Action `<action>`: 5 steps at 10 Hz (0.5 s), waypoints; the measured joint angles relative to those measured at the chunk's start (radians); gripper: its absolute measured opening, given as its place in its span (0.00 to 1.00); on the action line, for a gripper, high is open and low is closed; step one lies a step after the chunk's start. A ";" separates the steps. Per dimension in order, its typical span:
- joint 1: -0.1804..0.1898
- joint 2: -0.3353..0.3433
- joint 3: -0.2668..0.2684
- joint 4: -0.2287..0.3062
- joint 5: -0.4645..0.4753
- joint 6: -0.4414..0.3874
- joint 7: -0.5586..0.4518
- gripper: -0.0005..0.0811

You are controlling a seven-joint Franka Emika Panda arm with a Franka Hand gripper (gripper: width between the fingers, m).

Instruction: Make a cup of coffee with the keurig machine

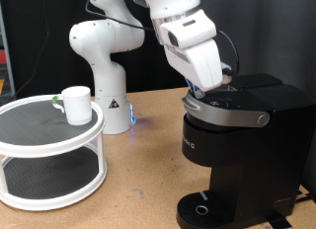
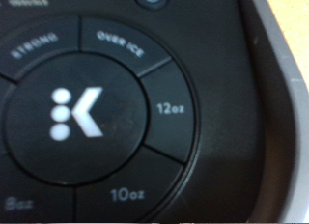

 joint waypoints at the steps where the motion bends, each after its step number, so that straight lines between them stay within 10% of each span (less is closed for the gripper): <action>1: 0.001 0.010 0.002 -0.006 0.000 0.017 -0.003 0.02; 5: 0.002 0.037 0.003 -0.017 0.000 0.054 -0.023 0.02</action>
